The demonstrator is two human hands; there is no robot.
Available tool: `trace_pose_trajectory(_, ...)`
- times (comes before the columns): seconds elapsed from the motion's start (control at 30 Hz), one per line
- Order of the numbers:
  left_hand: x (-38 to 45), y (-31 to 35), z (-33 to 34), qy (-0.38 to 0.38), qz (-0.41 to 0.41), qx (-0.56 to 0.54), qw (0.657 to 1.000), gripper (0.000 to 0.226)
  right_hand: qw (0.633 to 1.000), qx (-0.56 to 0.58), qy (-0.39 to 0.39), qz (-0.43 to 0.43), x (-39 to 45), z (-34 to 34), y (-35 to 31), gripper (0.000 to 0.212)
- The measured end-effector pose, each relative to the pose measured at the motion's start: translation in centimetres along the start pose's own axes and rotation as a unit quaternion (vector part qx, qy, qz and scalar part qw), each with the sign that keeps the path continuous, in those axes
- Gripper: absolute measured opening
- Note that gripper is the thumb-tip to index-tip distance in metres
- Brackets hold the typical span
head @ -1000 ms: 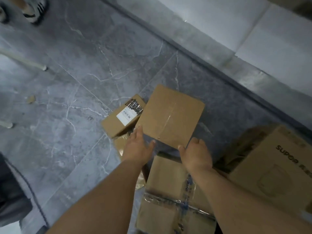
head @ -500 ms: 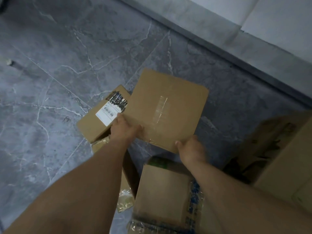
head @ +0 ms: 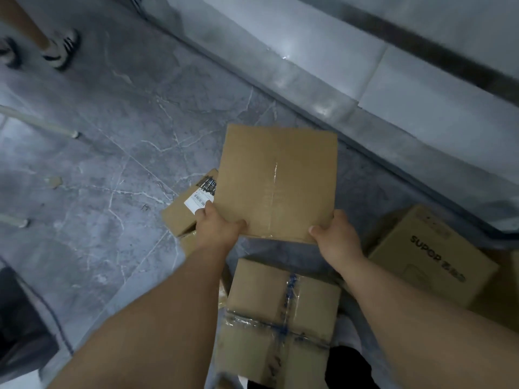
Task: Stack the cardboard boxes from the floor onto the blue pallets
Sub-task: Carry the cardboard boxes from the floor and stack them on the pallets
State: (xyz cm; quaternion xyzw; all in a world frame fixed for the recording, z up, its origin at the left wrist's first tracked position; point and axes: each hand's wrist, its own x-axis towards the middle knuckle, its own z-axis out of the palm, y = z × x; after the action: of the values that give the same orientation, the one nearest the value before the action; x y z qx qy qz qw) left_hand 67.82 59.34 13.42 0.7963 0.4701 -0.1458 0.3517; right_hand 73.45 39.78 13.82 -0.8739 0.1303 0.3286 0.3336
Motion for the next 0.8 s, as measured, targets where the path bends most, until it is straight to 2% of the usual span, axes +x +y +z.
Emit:
trace_pose_trajectory(0.23,-12.8,6.4,-7.1,0.011,0.001,-0.047,0.999,0.075,0.999,-0.002,-0.021,-0.036,-10.0,-11.5,-3.0,0.044)
trace_pose_trajectory(0.37,-18.7,8.3,-9.3,0.003,0.017,-0.098,0.995,0.069,0.998,-0.010,-0.005,-0.065,-15.1,-16.5,-3.2,0.043)
trace_pose_trajectory(0.5,-23.9,8.8,-10.4,0.000,0.049,-0.124,0.991,0.065,0.997,-0.013,0.019,-0.071,-20.3,-19.8,-1.7,0.043)
trace_pose_trajectory(0.7,-31.0,9.0,-10.9,-0.032,0.112,-0.085,0.989,0.072,0.996,0.021,0.070,-0.060,-27.8,-23.0,2.5,0.042)
trace_pose_trajectory(0.8,-34.6,9.1,-10.6,-0.059,0.149,-0.073,0.984,0.069,0.992,0.035,0.109,-0.047,-31.3,-24.3,5.3,0.042)
